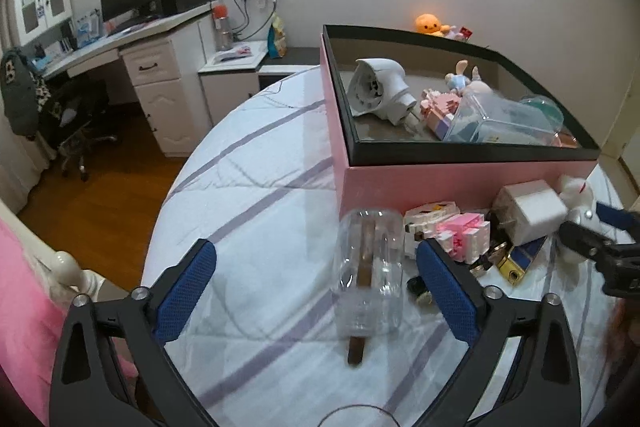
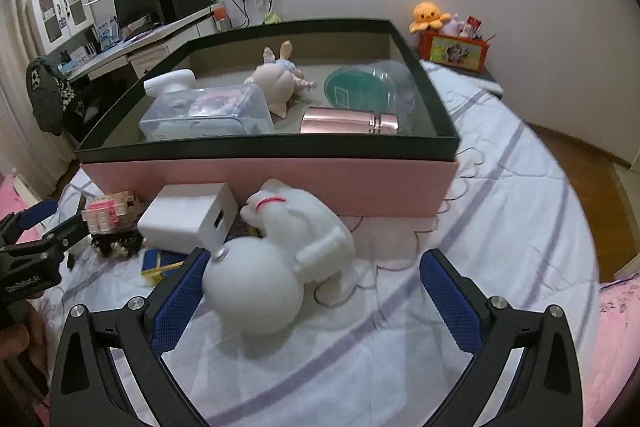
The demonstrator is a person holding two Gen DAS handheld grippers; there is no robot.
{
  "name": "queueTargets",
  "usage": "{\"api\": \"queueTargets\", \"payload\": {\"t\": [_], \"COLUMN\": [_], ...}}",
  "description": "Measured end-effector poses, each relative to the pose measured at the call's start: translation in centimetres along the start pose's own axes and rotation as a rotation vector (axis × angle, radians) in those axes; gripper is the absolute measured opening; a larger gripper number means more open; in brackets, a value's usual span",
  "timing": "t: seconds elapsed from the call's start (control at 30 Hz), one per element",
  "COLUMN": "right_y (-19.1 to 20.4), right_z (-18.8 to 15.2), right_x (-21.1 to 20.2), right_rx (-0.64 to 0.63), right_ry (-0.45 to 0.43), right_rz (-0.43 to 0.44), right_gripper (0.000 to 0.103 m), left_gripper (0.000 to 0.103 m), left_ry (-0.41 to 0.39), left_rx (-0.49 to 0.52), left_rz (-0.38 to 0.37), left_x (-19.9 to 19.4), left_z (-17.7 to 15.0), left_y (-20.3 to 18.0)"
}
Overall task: Organize rigid objects
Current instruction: 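Grasp the clear bottle with the left gripper while the right grasps the white rabbit doll, then carry the bottle and rabbit doll into the pink box and release both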
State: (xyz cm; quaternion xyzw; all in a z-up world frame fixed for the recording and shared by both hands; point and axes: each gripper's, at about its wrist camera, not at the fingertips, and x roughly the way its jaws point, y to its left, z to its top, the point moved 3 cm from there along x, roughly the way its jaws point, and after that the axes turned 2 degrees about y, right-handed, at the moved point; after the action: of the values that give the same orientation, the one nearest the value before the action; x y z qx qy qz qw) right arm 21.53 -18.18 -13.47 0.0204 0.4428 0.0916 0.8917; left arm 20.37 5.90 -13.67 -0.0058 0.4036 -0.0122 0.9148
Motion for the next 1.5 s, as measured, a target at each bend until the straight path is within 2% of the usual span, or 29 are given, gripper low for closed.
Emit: {"api": "queueTargets", "payload": {"t": [0.03, 0.07, 0.1, 0.13, 0.17, 0.2, 0.23, 0.37, 0.43, 0.5, 0.67, 1.07, 1.27, 1.5], "right_y": [0.0, 0.0, 0.2, 0.5, 0.8, 1.0, 1.0, 0.7, 0.7, 0.5, 0.3, 0.4, 0.8, 0.7], "right_z": [0.0, -0.2, -0.3, -0.5, -0.8, -0.9, -1.0, -0.8, -0.8, -0.8, -1.2, -2.2, -1.4, 2.8], "right_x": [0.2, 0.2, 0.1, -0.2, -0.5, -0.7, -0.7, -0.4, -0.3, -0.6, -1.4, -6.2, -8.5, -9.9], "right_rx": [-0.001, -0.002, -0.006, -0.013, -0.02, -0.027, -0.026, -0.017, -0.013, -0.004, 0.011, 0.009, -0.006, -0.05], "right_ry": [0.002, 0.003, 0.002, -0.002, -0.007, -0.013, -0.013, -0.003, 0.0, -0.011, -0.023, -0.091, -0.137, -0.196], "right_rz": [0.01, 0.019, 0.037, 0.057, 0.059, 0.04, 0.041, 0.054, 0.062, 0.073, 0.106, 0.148, 0.168, 0.142], "right_gripper": [0.101, 0.1, 0.091, 0.079, 0.072, 0.062, 0.055, 0.053, 0.047, 0.045, 0.046, 0.046, 0.046, 0.046], "left_gripper": [0.075, 0.064, 0.049, 0.042, 0.037, 0.033, 0.033, 0.032, 0.031, 0.031, 0.031, 0.031, 0.031, 0.031], "left_ry": [0.009, 0.025, 0.045, 0.05, 0.035, 0.028, 0.027, 0.041, 0.033, 0.027, 0.006, -0.042, -0.104, -0.191], "left_rx": [-0.006, -0.011, -0.01, -0.008, -0.004, -0.003, -0.002, -0.002, 0.003, -0.004, -0.042, -0.023, -0.001, 0.034], "left_rz": [-0.017, -0.039, -0.057, -0.064, -0.066, -0.074, -0.079, -0.072, -0.082, -0.096, -0.117, -0.16, -0.174, -0.171], "left_x": [0.2, 0.5, 0.9, 1.0, 0.7, 0.4, 0.3, 0.8, 0.6, 0.4, -0.9, -5.3, -8.1, -9.9], "left_z": [0.0, -0.2, -0.5, -0.7, -0.8, -0.8, -0.8, -1.1, -1.1, -1.1, -2.0, -3.4, -2.1, 2.5], "left_y": [0.2, 0.3, 0.2, 0.2, 0.1, 0.0, -0.1, -0.2, -0.3, -0.3, 0.1, -1.7, -2.7, -4.1]}}
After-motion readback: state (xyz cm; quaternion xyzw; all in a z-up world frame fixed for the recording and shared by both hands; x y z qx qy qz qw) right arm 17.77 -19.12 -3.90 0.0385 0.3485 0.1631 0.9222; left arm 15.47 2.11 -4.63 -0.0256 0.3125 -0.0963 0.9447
